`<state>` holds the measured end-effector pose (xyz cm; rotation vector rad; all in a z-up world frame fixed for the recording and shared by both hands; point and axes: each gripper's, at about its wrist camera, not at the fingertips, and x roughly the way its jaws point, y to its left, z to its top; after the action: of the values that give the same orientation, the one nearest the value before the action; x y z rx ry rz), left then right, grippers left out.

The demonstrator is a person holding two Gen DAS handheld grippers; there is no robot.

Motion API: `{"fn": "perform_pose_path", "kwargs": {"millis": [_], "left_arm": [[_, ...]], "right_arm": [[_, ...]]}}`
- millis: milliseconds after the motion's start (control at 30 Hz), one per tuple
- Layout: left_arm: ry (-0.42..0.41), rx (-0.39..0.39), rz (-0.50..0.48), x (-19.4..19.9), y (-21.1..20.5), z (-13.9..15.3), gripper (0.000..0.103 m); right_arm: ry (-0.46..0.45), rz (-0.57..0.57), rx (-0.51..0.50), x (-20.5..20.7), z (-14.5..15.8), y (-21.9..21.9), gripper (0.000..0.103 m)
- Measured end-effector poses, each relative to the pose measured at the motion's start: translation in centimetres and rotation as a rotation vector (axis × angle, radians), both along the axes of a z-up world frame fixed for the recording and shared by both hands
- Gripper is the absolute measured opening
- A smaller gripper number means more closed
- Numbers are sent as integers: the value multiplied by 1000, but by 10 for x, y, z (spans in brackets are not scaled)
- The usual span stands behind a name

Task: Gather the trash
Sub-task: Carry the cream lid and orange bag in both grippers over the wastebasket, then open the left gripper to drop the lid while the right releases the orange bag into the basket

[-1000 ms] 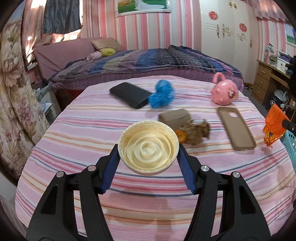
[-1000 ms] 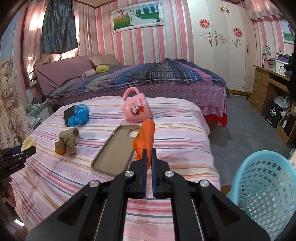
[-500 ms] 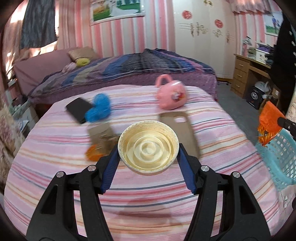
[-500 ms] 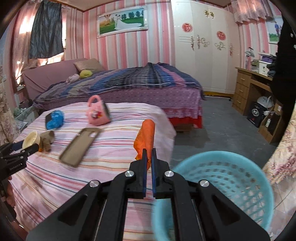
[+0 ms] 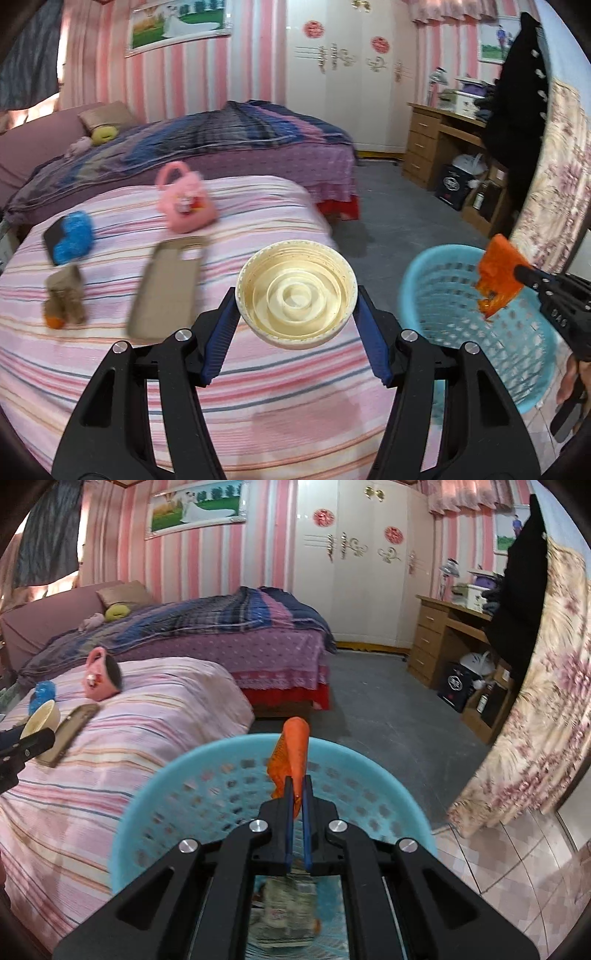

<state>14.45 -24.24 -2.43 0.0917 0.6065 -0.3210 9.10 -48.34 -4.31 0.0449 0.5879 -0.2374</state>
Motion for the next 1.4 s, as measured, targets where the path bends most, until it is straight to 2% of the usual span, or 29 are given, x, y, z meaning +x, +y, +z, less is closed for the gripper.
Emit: {"fn": "perform_pose_path", "kwargs": {"millis": [333,600,633,667,700,967,1200,1233,1267,1300,1333,1367,1400], "left_arm": [[6,25,-132,-12,-88,-11,60],[31,60,-216,-10,-128,-18,62],[35,64,-219,-9,-128,-19,67],[36,65,-215,-9,-128,-19,78],[31,62,-203,-8,-125,-17,84],[-32,63,-117,-4,-94,-1,95],[-46,64,-26,3,-46,6,97],[-43,64,-12,4,-38,6,97],[-41,64,0,4,-32,6,97],[-40,65,12,5,-25,6,97],[-39,66,26,5,-17,5,97],[-36,68,39,5,-9,4,97],[-34,68,49,5,-2,4,97]], "right_arm": [[3,-51,8,-11,-9,-30,4],[-15,-67,35,-18,-11,-40,4],[-15,-67,35,-18,-11,-40,4],[-15,-67,35,-18,-11,-40,4],[-16,-68,36,-18,-11,-40,4],[-24,-70,36,-18,-9,-37,4],[-21,-79,6,-13,-7,-26,6],[-16,-85,3,-12,-7,-24,8],[-13,-90,6,-10,-7,-23,20],[-14,-91,8,-10,-6,-22,42],[-20,-94,10,-9,-6,-19,51],[-22,-99,8,-9,-5,-18,58],[-22,-104,6,-8,-4,-16,59]]}}
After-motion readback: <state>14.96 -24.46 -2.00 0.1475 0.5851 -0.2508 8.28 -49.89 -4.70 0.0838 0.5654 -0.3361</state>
